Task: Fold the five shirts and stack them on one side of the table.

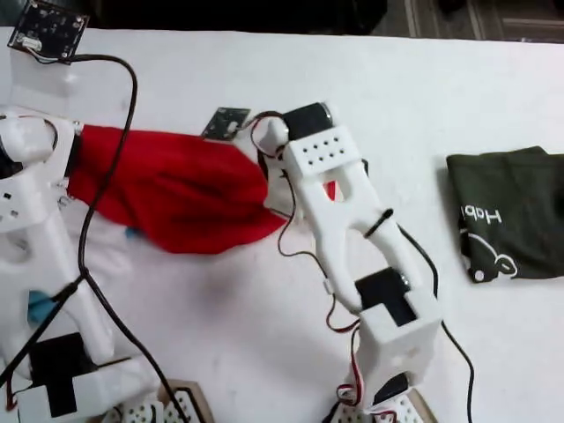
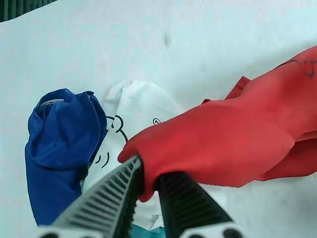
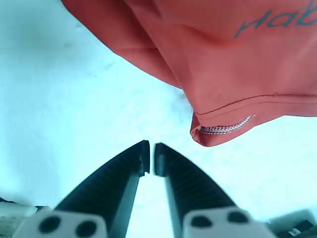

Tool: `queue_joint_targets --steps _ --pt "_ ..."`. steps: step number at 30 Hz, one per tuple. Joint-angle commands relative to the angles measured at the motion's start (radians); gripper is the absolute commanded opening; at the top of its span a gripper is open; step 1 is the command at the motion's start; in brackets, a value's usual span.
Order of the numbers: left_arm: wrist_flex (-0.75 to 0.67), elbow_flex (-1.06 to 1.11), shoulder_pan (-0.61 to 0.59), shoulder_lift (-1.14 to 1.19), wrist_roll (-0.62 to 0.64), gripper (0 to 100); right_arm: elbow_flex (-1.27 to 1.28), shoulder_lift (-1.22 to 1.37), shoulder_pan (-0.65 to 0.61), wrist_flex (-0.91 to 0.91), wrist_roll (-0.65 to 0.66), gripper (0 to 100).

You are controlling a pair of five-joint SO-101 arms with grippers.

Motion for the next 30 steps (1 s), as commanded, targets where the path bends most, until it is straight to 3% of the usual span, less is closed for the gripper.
queue_joint_targets --steps 1,5,19,22,26,30 --pt "-0.006 -0.014 0.004 -0.044 0.005 2 0.008 -0.053 -0.007 -0.058 -0.031 21.3" --pt "-0.006 -0.014 0.004 -0.044 0.005 2 0.078 -0.05 -0.027 -0.171 -0.037 41.3" --pt "-0.003 -0.009 0.004 -0.044 0.006 2 0.169 0.105 -0.054 -0.478 0.006 38.9" --pt "-0.003 -0.006 0.004 -0.042 0.006 2 0.167 0.157 -0.05 -0.519 0.006 28.8" --pt "-0.002 -0.009 0.004 -0.042 0.006 2 0.166 0.173 -0.036 -0.541 0.008 3.7" --pt "0.002 -0.014 0.001 -0.044 0.006 2 0.167 0.082 -0.021 -0.466 0.012 1.9"
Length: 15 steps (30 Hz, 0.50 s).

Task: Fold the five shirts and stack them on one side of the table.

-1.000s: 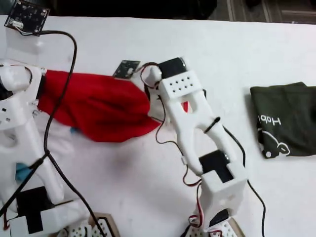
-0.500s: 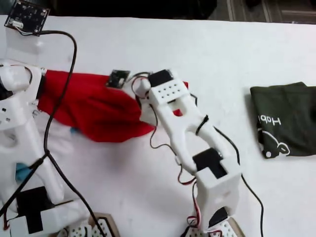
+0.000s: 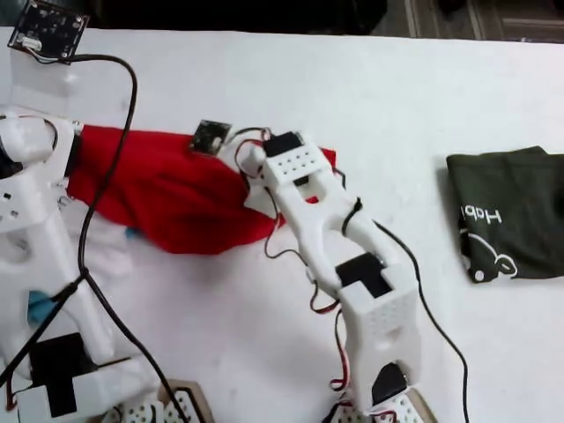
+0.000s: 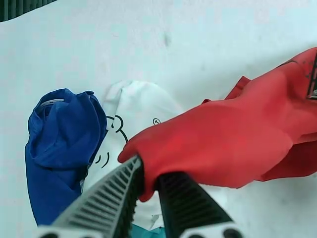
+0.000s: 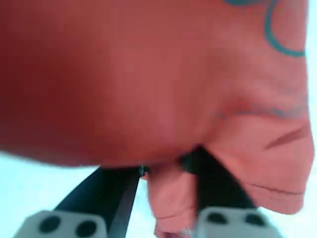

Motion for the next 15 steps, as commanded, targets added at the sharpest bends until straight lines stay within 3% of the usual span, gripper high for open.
queue_joint_targets --steps 1,11,15 --pt "0.002 -0.014 -0.001 -0.044 0.006 2 -0.008 -0.127 0.021 0.073 0.012 1.5" --pt "-0.006 -0.015 0.019 -0.12 0.005 2 0.0 -0.415 0.036 0.513 0.209 1.9" --pt "0.002 -0.006 0.076 -0.199 0.0 2 0.12 -0.518 0.048 0.522 0.269 1.9"
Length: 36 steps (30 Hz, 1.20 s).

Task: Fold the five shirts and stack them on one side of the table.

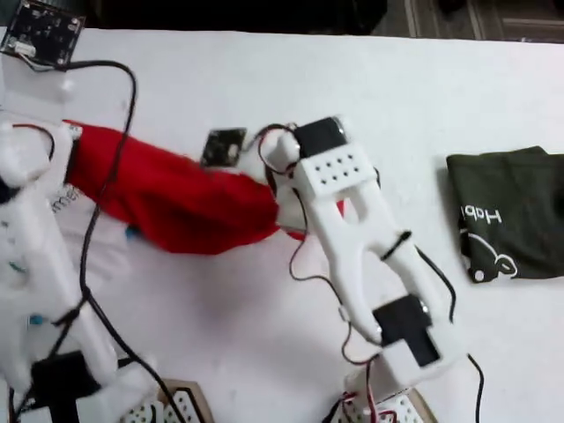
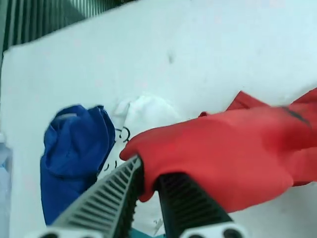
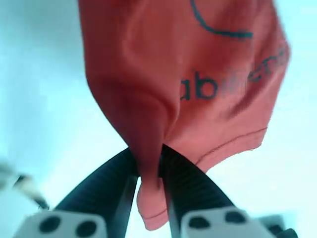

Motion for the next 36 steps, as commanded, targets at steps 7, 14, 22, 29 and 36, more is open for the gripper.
queue_joint_targets --steps 7,14,22,29,36 --pt "0.003 0.005 0.064 -0.104 0.0 2 0.373 -0.185 -0.038 -0.022 0.081 1.9" --pt "-0.006 0.126 0.067 -0.107 0.005 2 0.347 -0.054 -0.039 -0.236 -0.164 24.0" --pt "-0.005 0.175 0.059 -0.108 0.005 2 0.064 0.054 -0.036 -0.044 -0.325 50.1" --pt "-0.006 0.167 0.044 -0.108 0.006 2 -0.017 0.114 -0.005 -0.076 -0.333 32.0" --pt "-0.006 0.167 -0.013 -0.108 0.068 2 -0.02 0.375 -0.025 -0.364 -0.333 2.6"
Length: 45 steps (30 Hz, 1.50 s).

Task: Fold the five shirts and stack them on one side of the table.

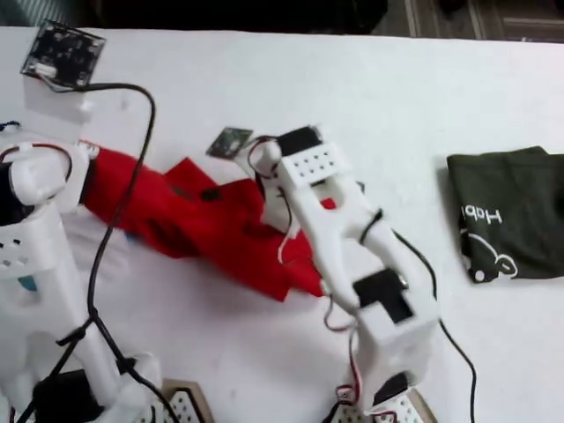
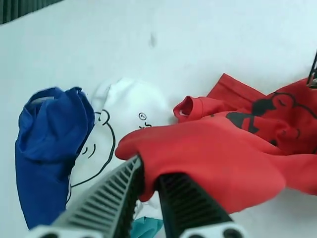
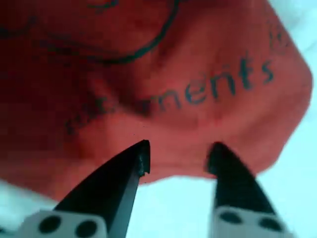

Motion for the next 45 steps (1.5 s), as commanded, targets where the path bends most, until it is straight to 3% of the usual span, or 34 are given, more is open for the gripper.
queue_joint_targets --steps 1,7,12,16,25,28,33,36,45 --pt "-0.005 -0.011 -0.022 -0.028 0.012 2 -0.055 0.088 -0.004 -0.157 -0.003 5.0" --pt "0.0 -0.011 -0.027 -0.028 0.008 2 -0.288 0.232 0.012 -0.28 -0.003 2.6" --pt "-0.006 -0.011 -0.027 -0.028 0.008 2 -0.489 0.328 0.013 -0.28 -0.003 1.9" --pt "-0.006 -0.008 -0.027 -0.028 0.006 2 -0.624 0.328 0.012 -0.176 -0.005 1.9" --pt "-0.029 -0.003 -0.027 -0.021 0.006 2 -0.941 0.328 0.012 0.282 -0.006 2.1" --pt "-0.051 -0.003 -0.027 -0.021 0.009 2 -0.985 0.317 0.045 0.272 -0.066 2.1" --pt "-0.071 -0.006 -0.027 -0.021 0.014 2 -0.941 0.381 0.048 0.269 -0.02 2.1" --pt "-0.071 -0.006 -0.027 -0.021 0.014 2 -0.939 0.469 0.056 0.186 -0.021 2.0" --pt "-0.071 -0.005 -0.027 -0.027 0.014 2 -1.099 0.59 0.053 -0.305 -0.017 2.1"
